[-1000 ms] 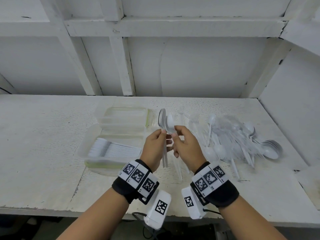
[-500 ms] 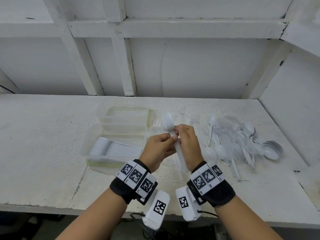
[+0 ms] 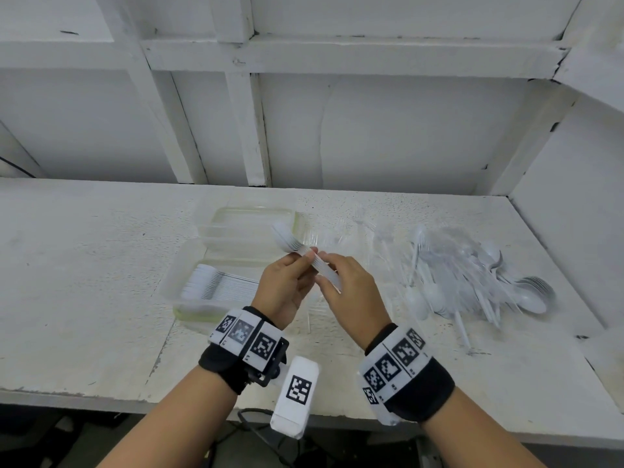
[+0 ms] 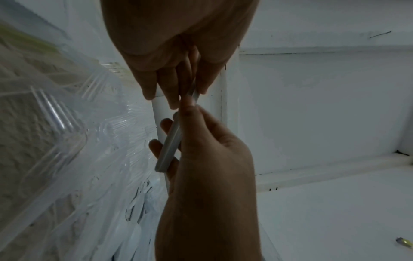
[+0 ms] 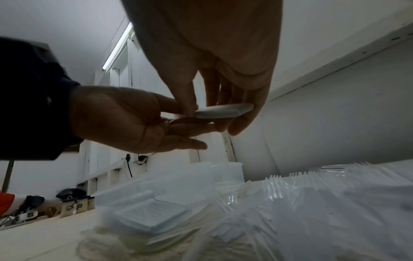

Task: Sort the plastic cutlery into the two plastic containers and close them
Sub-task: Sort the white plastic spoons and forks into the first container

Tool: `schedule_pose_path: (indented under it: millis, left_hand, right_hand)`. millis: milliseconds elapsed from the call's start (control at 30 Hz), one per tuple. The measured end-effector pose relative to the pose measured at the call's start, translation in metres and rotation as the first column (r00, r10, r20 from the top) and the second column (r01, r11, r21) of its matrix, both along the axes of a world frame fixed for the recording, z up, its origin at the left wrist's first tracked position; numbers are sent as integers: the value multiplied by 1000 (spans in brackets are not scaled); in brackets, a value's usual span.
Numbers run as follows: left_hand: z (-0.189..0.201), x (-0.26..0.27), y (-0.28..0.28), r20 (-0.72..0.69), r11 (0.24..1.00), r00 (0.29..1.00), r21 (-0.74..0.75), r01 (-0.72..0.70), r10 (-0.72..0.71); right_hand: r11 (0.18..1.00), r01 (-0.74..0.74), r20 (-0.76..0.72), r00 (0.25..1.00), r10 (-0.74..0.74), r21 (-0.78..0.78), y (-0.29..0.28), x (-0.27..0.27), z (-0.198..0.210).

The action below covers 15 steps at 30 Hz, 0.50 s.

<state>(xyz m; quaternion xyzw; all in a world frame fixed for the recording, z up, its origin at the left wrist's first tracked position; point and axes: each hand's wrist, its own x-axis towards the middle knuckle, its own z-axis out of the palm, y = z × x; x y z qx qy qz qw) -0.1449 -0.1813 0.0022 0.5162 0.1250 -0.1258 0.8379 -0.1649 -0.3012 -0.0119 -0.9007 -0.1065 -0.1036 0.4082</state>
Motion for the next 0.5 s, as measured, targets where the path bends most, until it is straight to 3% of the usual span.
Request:
schedule_pose_path:
  millis: [133,200,300,400,467,500]
  left_hand:
    - [3,-2,11,10,1000,1000,26,-3,3]
    - [11,-3,23,43,962,996,268,61,-75]
    - [23,0,60,70,703,972,703,110,-223]
    - [31,7,109,84,467,969,883,36,-234]
    - [31,16,140,105,216,969,975,-56,-224]
    - [29,20,154,114,126,972,988,-89,-204]
  right_hand:
    - [1000,-15,56,998,15,8,12,5,0]
    - [999,-23,63,998,21,28,16,9,3]
    - [998,-35,31,999,33,52,25,20,9]
    - [995,-99,-54,994,99,-9,40,39,13]
    - [982,-163,-134,980,149,-98,54,55,13]
    - [971,-194,-168,971,170,-142,63,62,13]
